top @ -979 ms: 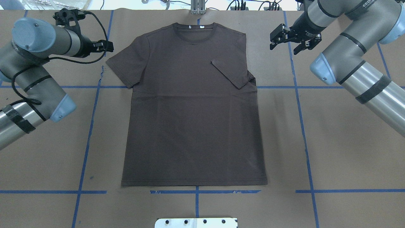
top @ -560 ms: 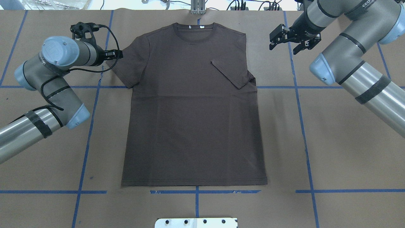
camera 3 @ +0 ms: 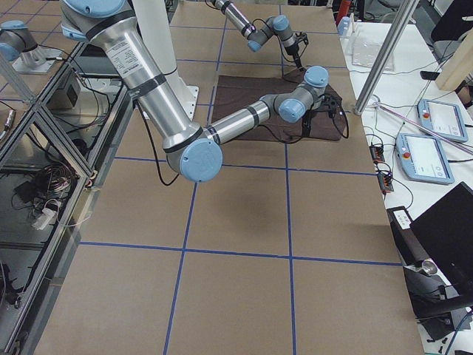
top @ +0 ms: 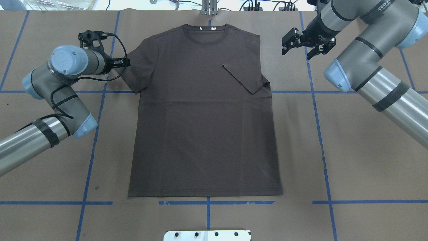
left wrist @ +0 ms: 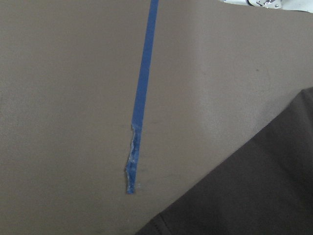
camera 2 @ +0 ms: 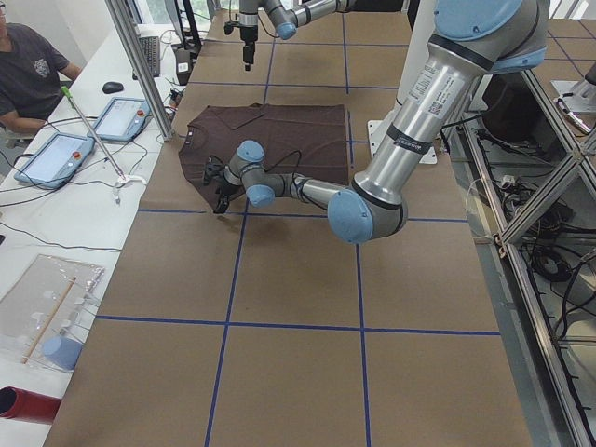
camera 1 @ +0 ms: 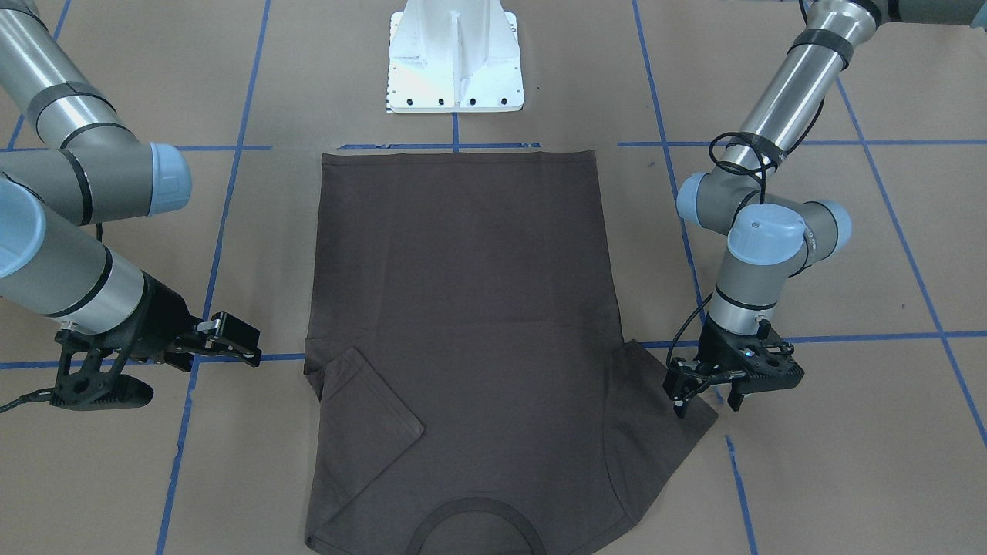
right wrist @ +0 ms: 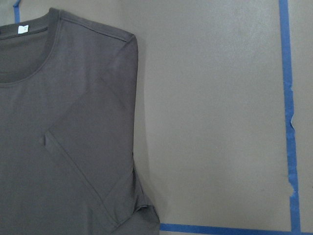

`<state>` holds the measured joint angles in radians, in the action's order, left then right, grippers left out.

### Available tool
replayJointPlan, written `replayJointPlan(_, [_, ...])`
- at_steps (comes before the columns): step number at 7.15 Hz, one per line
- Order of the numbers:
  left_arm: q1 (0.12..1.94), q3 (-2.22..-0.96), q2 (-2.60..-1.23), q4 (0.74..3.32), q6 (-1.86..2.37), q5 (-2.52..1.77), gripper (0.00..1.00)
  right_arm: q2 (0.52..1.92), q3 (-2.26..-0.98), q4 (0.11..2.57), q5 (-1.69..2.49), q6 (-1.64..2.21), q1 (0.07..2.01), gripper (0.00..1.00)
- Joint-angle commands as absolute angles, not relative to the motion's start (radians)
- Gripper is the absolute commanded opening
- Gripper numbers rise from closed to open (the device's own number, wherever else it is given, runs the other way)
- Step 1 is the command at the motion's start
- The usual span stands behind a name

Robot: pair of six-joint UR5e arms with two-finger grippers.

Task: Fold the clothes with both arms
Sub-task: 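Grasp the sleeve nearest the left gripper and fold it inward onto the shirt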

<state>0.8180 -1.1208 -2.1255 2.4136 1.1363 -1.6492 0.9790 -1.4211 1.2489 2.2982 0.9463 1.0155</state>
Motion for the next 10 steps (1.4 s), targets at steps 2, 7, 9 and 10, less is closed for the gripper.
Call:
replayJointPlan(2, [0.818, -1.117, -2.126, 2.419, 1.127, -1.649, 0.37, 0.980, -1.420, 1.249, 2.298, 0.946, 1.011, 1.00])
replayJointPlan(7, [0.819, -1.246, -2.146, 2.276, 1.127, -1.661, 0.00, 0.989, -1.420, 1.246, 2.283, 0.946, 1.006, 1.00])
replayJointPlan(9, [0.818, -1.341, -2.251, 2.063, 1.169, -1.664, 0.00, 0.994, -1.422, 1.243, 2.283, 0.946, 1.008, 1.00])
replayJointPlan(10, [0.780, -1.303, -2.325, 2.059, 1.289, -1.666, 0.00, 0.996, -1.425, 1.241, 2.283, 0.946, 1.009, 1.00])
